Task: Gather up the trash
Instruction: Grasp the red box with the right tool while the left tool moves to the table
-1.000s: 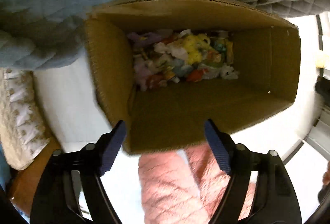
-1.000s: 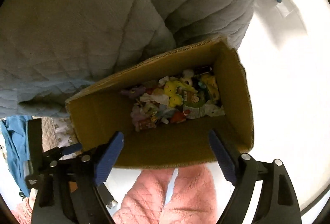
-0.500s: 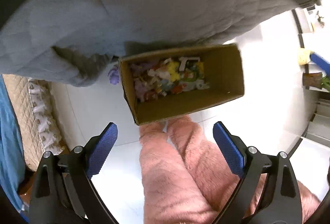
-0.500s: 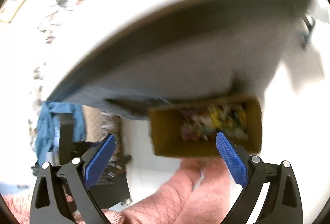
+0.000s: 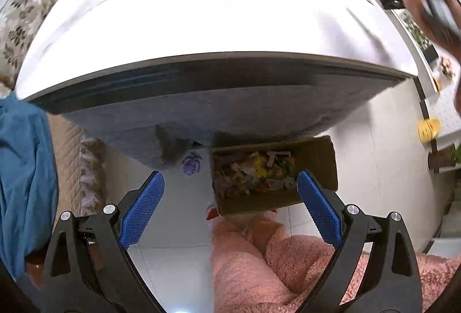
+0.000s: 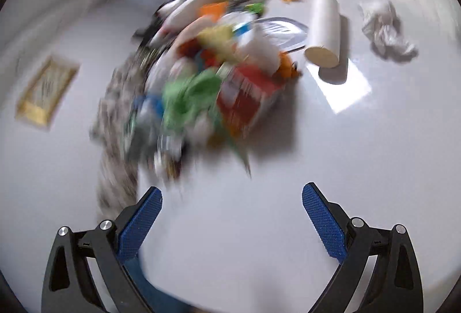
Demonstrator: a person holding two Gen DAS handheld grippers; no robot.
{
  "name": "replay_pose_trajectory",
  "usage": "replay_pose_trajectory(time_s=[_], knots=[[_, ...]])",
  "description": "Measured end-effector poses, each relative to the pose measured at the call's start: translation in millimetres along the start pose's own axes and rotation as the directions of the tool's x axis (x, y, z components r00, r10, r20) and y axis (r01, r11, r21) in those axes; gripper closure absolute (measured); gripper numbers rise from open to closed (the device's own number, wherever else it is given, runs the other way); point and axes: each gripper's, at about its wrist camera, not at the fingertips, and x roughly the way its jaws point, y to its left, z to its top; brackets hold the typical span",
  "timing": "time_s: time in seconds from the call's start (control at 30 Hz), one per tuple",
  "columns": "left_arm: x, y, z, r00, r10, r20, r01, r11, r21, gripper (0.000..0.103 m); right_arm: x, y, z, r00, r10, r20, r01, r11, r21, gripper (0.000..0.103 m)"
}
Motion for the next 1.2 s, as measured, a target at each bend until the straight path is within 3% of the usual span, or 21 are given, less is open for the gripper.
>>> replay_pose_trajectory(time_s=[0.13, 0.23, 0.27, 0.3, 0.53, 0.7, 0.83, 1.07, 1.2], knots=[[-3.4, 16.7, -4.7, 1.0, 0.013, -0.014, -0.014, 0.998, -0.058, 0.012, 36.0, -4.0, 41.9, 0.999, 0.038, 0.013, -0.04, 0.981, 0.19, 0.007], [-3.7, 24.8, -10.0, 0.999, 0.041, -0.036, -0.043, 0.996, -0.081, 0.012, 47.2, 5.6, 63.0, 0.998, -0.064, 0.011, 0.062, 0.985, 0.163, 0.011], [-4.5, 27.0, -9.8, 0.998, 0.042, -0.042, -0.045, 0.995, -0.085, 0.012, 52.5, 6.2, 65.0, 0.996, -0.091, -0.014, 0.092, 0.984, 0.15, 0.025], [-4.8, 28.4, -8.9, 0.998, 0.04, -0.047, -0.044, 0.995, -0.091, 0.012, 53.4, 3.1, 65.5, 0.991, -0.132, -0.026, 0.134, 0.981, 0.14, 0.046], [-16.2, 18.2, 26.9, 1.0, -0.016, 0.008, 0.017, 0.998, -0.06, 0.012, 3.5, -20.8, 28.6, 0.998, -0.035, -0.061, 0.039, 0.997, 0.071, 0.048], [-15.8, -13.4, 95.0, 0.995, -0.074, 0.065, 0.073, 0.997, 0.022, 0.012, -47.5, -50.6, -2.8, 0.995, 0.072, -0.074, -0.061, 0.989, 0.138, 0.048], [2.9, -51.4, 165.2, 0.99, -0.086, 0.108, 0.078, 0.994, 0.079, 0.012, -82.4, -83.1, -33.5, 0.971, 0.234, -0.056, -0.208, 0.933, 0.293, 0.048], [54.4, -116.3, 286.1, 0.989, 0.048, 0.138, -0.06, 0.995, 0.083, 0.012, -126.6, -103.0, -52.9, 0.931, 0.365, 0.023, -0.341, 0.843, 0.416, 0.048], [68.7, -136.3, 333.4, 0.983, 0.097, 0.159, -0.105, 0.994, 0.042, 0.012, -141.6, -103.5, -51.2, 0.933, 0.357, 0.048, -0.345, 0.846, 0.407, 0.048]])
